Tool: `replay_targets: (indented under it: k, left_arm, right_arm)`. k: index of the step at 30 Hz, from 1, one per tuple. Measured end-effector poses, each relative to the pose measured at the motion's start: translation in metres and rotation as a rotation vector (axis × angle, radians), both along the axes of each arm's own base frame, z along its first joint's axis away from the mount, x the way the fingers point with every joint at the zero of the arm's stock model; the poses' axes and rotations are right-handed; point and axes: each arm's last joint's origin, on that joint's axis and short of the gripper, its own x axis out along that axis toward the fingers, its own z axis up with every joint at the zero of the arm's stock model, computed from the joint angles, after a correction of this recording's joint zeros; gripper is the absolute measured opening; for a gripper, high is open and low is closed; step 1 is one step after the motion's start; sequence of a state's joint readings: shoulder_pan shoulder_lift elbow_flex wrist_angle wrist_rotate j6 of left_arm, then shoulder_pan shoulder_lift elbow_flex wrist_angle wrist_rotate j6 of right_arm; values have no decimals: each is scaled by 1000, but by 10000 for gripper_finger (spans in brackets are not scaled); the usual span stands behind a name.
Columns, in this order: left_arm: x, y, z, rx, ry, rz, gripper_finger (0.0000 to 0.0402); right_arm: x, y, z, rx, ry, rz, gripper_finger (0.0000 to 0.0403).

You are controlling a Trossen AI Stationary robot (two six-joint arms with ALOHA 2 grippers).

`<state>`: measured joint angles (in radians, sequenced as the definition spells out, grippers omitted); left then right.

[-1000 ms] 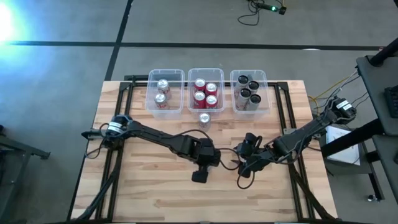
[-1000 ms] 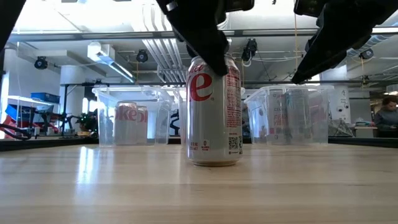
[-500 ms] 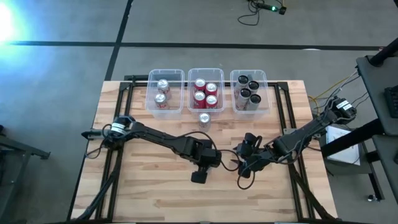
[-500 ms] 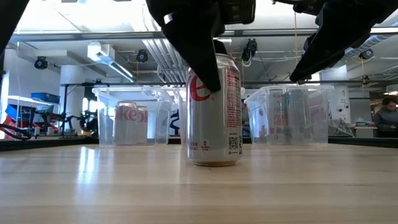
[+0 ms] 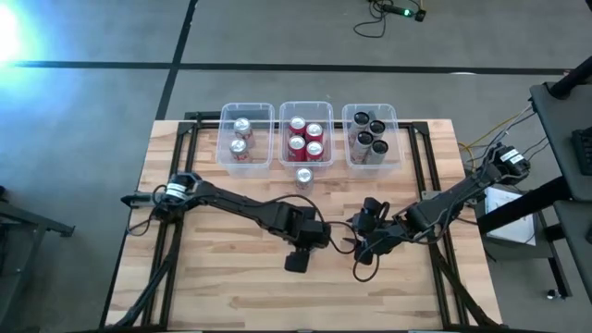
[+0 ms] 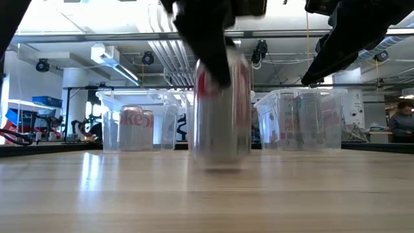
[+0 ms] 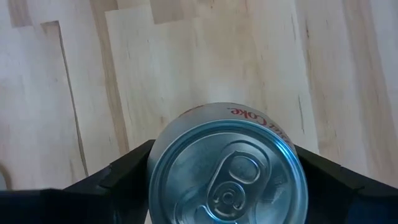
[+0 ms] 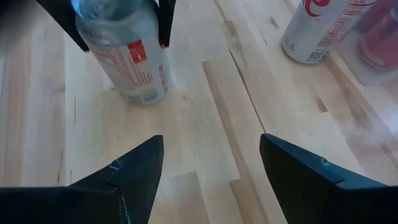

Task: Sort soda cans
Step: Put the bottom red-silver soda can into the left transparent bin

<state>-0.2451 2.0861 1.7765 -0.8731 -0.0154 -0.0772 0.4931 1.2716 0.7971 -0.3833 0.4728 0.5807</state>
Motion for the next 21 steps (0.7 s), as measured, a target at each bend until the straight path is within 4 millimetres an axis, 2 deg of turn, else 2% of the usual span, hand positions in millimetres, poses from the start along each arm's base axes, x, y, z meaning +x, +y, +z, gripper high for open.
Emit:
replay_targets:
  k: [2,5,8,11,16,21]
  left_arm:
    - [0,0,14,8,-3,-5,284]
    - [-7,5,56,82,-47,7,284]
    - [-16,18,96,162,-74,50,284]
    - [-23,36,121,239,-63,91,284]
    - [-39,80,162,301,-74,185,284]
    - [-52,134,178,332,-82,283,284]
  right_arm:
    - [0,0,0,-1,0,1,263]
    - [0,0,1,-3,-2,5,261]
    - [-1,0,2,-11,-5,16,255]
    - [-1,0,2,-26,-4,33,248]
    - [1,0,4,-36,-20,53,240]
    - [1,1,4,-33,-23,53,239]
